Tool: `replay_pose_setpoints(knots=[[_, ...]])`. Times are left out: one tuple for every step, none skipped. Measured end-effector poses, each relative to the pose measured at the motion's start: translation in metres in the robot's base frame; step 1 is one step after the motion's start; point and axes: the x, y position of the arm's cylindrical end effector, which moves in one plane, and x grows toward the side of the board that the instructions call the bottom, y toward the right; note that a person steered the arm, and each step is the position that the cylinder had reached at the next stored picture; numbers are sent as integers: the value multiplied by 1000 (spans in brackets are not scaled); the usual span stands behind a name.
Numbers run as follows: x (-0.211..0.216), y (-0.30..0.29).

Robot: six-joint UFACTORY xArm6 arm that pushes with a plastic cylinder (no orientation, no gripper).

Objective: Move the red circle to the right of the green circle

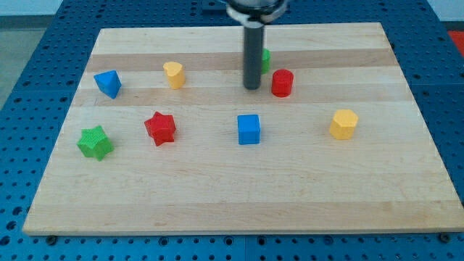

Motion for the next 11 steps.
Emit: replay_pose_setpoints(knots=[[44,-19],[66,4],[53,42],[32,74],[-7,75],[-13,73],[22,110],[49,176],[77,231],[117,208],[97,141]])
